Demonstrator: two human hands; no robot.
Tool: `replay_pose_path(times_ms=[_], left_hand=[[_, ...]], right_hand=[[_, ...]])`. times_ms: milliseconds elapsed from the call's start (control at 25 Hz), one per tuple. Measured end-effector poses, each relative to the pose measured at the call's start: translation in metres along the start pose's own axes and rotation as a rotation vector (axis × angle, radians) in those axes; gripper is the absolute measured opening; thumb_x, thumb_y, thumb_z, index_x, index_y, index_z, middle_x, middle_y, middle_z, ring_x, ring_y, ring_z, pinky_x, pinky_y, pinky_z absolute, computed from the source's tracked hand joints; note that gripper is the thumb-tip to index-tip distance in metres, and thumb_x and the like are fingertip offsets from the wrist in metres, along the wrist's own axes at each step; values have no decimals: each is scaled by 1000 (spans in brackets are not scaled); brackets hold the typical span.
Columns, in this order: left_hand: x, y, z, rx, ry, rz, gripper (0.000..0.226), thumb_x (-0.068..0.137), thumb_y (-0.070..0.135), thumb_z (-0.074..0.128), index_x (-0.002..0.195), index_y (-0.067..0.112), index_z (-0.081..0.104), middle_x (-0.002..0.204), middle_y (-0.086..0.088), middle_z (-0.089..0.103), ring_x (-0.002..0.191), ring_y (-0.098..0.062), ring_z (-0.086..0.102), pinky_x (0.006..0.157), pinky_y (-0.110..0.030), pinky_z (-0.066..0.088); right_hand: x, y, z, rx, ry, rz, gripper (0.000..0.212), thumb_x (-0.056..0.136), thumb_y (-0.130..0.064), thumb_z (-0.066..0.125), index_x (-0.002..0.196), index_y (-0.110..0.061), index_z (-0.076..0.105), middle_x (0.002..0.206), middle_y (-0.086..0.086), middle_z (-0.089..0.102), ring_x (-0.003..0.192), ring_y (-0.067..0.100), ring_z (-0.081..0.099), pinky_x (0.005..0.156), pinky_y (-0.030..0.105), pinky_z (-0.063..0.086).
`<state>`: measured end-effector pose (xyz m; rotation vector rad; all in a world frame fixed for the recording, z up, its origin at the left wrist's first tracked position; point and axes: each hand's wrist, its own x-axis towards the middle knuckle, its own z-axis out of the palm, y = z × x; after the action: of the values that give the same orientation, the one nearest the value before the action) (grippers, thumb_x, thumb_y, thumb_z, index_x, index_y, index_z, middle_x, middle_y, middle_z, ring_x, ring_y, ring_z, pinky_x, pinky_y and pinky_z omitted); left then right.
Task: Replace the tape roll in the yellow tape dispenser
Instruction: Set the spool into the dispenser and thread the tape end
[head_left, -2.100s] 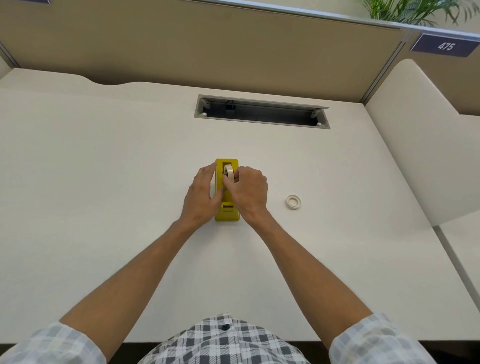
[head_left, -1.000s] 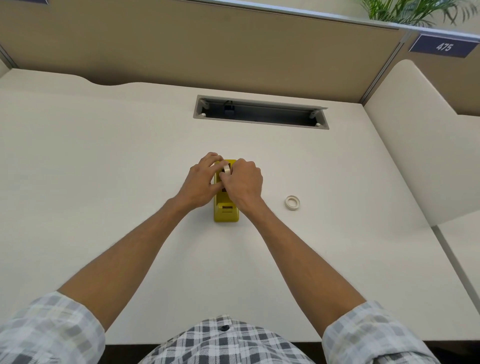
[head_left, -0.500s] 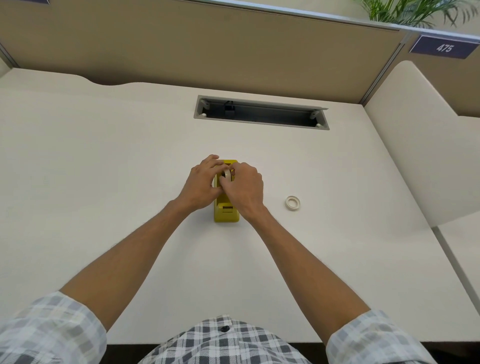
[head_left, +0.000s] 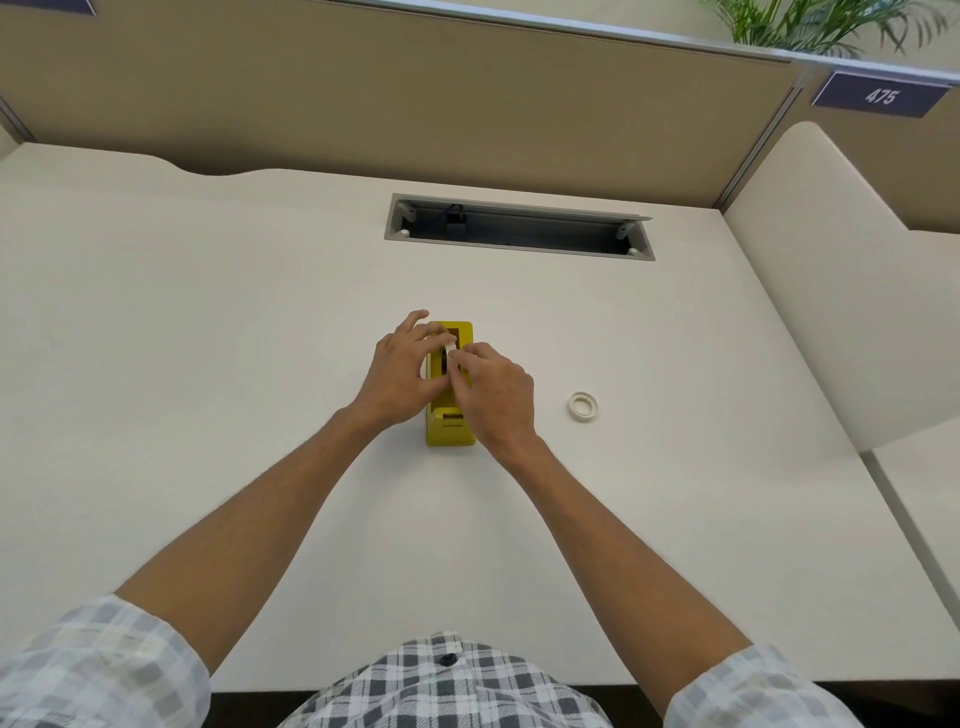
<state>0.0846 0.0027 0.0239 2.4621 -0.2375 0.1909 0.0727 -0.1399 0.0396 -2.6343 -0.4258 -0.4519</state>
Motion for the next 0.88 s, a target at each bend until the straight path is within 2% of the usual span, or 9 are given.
replay_pose_path(times_ms=[240, 440, 520, 640, 720, 880], left_hand=[[-1, -2, -1, -52, -12, 12, 42, 90, 30, 60, 130, 15, 58, 139, 1, 55, 143, -16, 28, 113, -48, 28], [1, 0, -4, -159, -53, -44, 39, 97, 25, 49, 133, 15, 54, 145, -1, 48, 144, -14, 25, 116, -45, 25], [3, 2, -6, -119, -31, -56, 40, 99, 27, 46, 137, 15, 51, 148, -2, 44, 145, -14, 23, 115, -42, 23], [5, 1, -7, -41, -55, -28, 36, 99, 29, 46, 130, 14, 57, 148, -1, 42, 145, -18, 21, 113, -49, 26], [5, 0, -7, -32, -75, -28, 34, 98, 31, 47, 125, 15, 62, 148, 0, 42, 145, -18, 21, 112, -52, 27], [4, 1, -8, -45, -69, -28, 34, 97, 30, 51, 127, 16, 59, 145, 1, 45, 145, -17, 21, 112, -53, 28]], right_hand=[[1, -2, -2, -40, -28, 11, 21, 99, -22, 49, 92, -18, 68, 88, -2, 68, 65, 22, 61, 50, 29, 47], [4, -3, -3, -53, -50, 17, 22, 97, -18, 48, 88, -17, 68, 87, -1, 66, 66, 23, 60, 50, 29, 44], [5, -3, -2, -51, -58, 12, 23, 97, -17, 48, 88, -16, 70, 88, -1, 67, 67, 24, 61, 50, 27, 40], [6, -2, -3, -57, -61, 10, 21, 95, -15, 50, 90, -17, 70, 89, -1, 67, 68, 24, 62, 52, 25, 32], [6, -2, -4, -52, -61, 5, 21, 95, -16, 51, 97, -18, 71, 92, 0, 68, 70, 24, 62, 52, 25, 34], [6, -2, -4, -46, -61, -4, 22, 95, -18, 50, 106, -18, 69, 93, 0, 68, 73, 23, 63, 53, 25, 39]])
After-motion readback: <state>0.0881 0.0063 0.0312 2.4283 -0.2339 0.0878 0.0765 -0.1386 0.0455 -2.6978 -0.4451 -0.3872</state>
